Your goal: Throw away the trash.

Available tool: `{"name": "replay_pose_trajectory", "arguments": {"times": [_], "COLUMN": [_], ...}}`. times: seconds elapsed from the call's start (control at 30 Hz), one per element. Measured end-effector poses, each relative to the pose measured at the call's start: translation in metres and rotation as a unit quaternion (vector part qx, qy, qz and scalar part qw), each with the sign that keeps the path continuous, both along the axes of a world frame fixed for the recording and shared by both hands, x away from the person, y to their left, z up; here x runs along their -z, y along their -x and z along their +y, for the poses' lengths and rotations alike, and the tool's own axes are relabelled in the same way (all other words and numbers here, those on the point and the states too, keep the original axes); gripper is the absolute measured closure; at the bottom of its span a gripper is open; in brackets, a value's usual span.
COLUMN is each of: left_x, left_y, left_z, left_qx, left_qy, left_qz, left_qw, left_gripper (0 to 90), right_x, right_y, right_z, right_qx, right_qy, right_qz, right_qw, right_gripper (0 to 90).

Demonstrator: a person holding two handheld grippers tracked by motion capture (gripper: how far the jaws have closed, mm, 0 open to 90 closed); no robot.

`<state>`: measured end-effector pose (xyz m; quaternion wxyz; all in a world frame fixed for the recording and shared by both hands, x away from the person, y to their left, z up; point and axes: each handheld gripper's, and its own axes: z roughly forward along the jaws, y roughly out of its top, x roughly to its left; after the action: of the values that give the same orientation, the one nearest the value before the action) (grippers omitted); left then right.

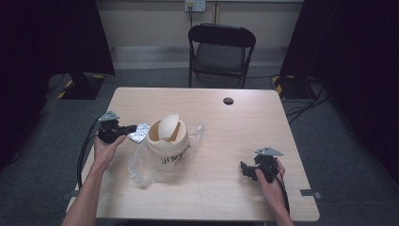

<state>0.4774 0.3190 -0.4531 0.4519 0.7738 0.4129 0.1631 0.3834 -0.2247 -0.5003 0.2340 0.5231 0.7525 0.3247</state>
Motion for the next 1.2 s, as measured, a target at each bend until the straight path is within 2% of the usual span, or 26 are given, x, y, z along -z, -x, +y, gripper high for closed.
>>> {"name": "replay_pose_trajectory", "arguments": {"times": [0.1, 0.13, 0.17, 0.2, 0.27, 0.3, 0.37, 0.43, 0.53, 0.67, 0.73, 0.77, 0.8, 0.83, 0.93, 1.03, 1.2], "left_x": [0.007, 0.009, 0.014, 0.019, 0.027, 0.027, 0.037, 0.043, 0.045, 0.044, 0.043, 0.043, 0.044, 0.044, 0.044, 0.043, 0.041], "left_y": [-0.002, -0.004, -0.008, -0.011, -0.015, -0.015, -0.019, -0.02, -0.018, -0.014, -0.013, -0.013, -0.012, -0.012, -0.012, -0.012, -0.01], "left_z": [0.005, 0.006, 0.01, 0.013, 0.015, 0.015, 0.016, 0.014, 0.006, -0.003, -0.008, -0.008, -0.011, -0.013, -0.013, -0.011, -0.002], "left_qx": [-0.022, -0.037, -0.046, -0.049, -0.062, -0.062, -0.056, -0.044, -0.034, -0.037, -0.04, -0.04, -0.044, -0.047, -0.056, -0.054, -0.049], "left_qy": [0.023, 0.023, 0.028, 0.036, 0.023, 0.023, 0.025, 0.032, 0.016, -0.037, -0.068, -0.068, -0.094, -0.097, -0.093, -0.092, -0.048], "left_qz": [0.003, 0.009, 0.024, 0.036, 0.052, 0.052, 0.077, 0.093, 0.085, 0.068, 0.058, 0.058, 0.044, 0.041, 0.041, 0.045, 0.061], "left_qw": [0.9995, 0.999, 0.9983, 0.9975, 0.9964, 0.9964, 0.9951, 0.9942, 0.9956, 0.9963, 0.9952, 0.9952, 0.9937, 0.9933, 0.9932, 0.9932, 0.9958], "left_gripper": [90.0, 81.4, 70.5, 63.5, 50.4, 46.3, 35.1, 27.4, 22.5, 23.5, 26.6, 28.5, 29.9, 30.0, 32.1, 33.9, 34.0], "right_x": [0.0, 0.0, 0.0, 0.0, 0.0, 0.0, 0.0, 0.0, 0.0, 0.0, 0.0, 0.0, 0.0, 0.0, 0.0, 0.0, 0.0], "right_y": [0.0, 0.0, 0.0, 0.0, 0.0, 0.0, 0.0, 0.0, 0.0, 0.0, 0.0, 0.0, 0.0, 0.0, 0.0, 0.0, 0.0], "right_z": [0.0, 0.0, 0.0, 0.0, 0.0, 0.0, 0.0, 0.0, 0.0, 0.0, 0.0, 0.0, 0.0, 0.0, 0.0, 0.0, 0.0], "right_qx": [0.0, 0.0, 0.0, 0.0, 0.0, 0.0, 0.0, 0.0, 0.0, 0.0, 0.0, 0.0, 0.0, 0.0, 0.0, 0.0, 0.0], "right_qy": [0.0, 0.0, 0.0, 0.0, 0.0, 0.0, 0.0, 0.0, 0.0, 0.0, 0.0, 0.0, 0.0, 0.0, 0.0, 0.0, 0.0], "right_qz": [0.0, 0.0, 0.0, 0.0, 0.0, 0.0, 0.0, 0.0, 0.0, 0.0, 0.0, 0.0, 0.0, 0.0, 0.0, 0.0, 0.0], "right_qw": [1.0, 1.0, 1.0, 1.0, 1.0, 1.0, 1.0, 1.0, 1.0, 1.0, 1.0, 1.0, 1.0, 1.0, 1.0, 1.0, 1.0], "right_gripper": [12.3, 12.3, 12.3, 12.3, 12.2, 12.2, 12.3, 12.3, 12.3, 12.3, 12.3, 12.3, 12.3, 12.3, 12.3, 12.3, 12.3]}}
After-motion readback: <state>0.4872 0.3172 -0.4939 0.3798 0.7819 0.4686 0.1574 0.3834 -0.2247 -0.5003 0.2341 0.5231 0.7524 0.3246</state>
